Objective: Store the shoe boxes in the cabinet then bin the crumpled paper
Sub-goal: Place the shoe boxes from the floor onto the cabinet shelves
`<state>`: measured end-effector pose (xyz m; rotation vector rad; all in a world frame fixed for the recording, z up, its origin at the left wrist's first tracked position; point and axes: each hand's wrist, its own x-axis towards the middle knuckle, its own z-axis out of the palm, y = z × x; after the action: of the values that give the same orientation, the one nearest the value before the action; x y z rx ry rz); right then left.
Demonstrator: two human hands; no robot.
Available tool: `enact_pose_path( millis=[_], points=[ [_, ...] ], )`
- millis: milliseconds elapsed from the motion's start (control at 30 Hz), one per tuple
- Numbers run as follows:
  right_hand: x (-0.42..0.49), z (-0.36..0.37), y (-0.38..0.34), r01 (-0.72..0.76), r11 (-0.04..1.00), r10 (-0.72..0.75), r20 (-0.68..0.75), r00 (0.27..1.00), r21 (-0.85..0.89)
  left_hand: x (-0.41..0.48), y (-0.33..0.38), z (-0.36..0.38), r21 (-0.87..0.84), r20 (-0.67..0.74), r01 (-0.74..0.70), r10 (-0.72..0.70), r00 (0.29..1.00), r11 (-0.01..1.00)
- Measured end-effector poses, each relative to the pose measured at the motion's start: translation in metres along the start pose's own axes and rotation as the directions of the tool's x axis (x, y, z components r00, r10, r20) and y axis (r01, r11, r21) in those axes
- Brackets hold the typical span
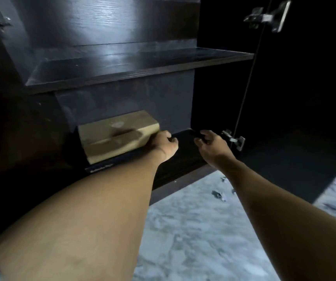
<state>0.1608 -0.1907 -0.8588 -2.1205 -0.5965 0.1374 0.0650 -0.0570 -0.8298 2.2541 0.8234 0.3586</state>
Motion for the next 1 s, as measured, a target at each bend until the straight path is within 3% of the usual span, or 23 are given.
enact_pose_path(
  millis=[133, 300, 400, 633, 900, 1000],
  points=[
    [-0.054, -0.069, 0.019, -0.091, 0.986, 0.081, -0.081, 0.993, -0.139, -0.036, 0.040, 0.036, -0.054, 0.159, -0.181, 0.187, 0.969, 0.982],
    [-0.142, -0.111, 0.059, -0.227, 0.964, 0.194, -0.215, 0.957, -0.139, -0.096, 0.078, 0.075, -0.157, 0.314, -0.307, 0.342, 0.886, 0.939],
    [-0.204, -0.123, 0.091, -0.320, 0.945, 0.280, -0.333, 0.900, -0.068, -0.129, 0.080, 0.104, -0.193, 0.403, -0.328, 0.380, 0.833, 0.925],
    [-0.325, -0.125, 0.153, -0.586, 0.810, 0.501, -0.478, 0.722, -0.036, -0.209, 0.060, 0.176, -0.137, 0.603, -0.272, 0.298, 0.740, 0.953],
    [-0.421, -0.136, 0.201, -0.858, 0.509, 0.690, -0.566, 0.452, -0.065, -0.270, 0.073, 0.224, -0.073, 0.754, -0.329, 0.269, 0.599, 0.941],
    [-0.434, -0.144, 0.212, -0.893, 0.444, 0.704, -0.589, 0.397, -0.072, -0.297, 0.059, 0.247, -0.056, 0.784, -0.304, 0.230, 0.576, 0.951]
  ],
)
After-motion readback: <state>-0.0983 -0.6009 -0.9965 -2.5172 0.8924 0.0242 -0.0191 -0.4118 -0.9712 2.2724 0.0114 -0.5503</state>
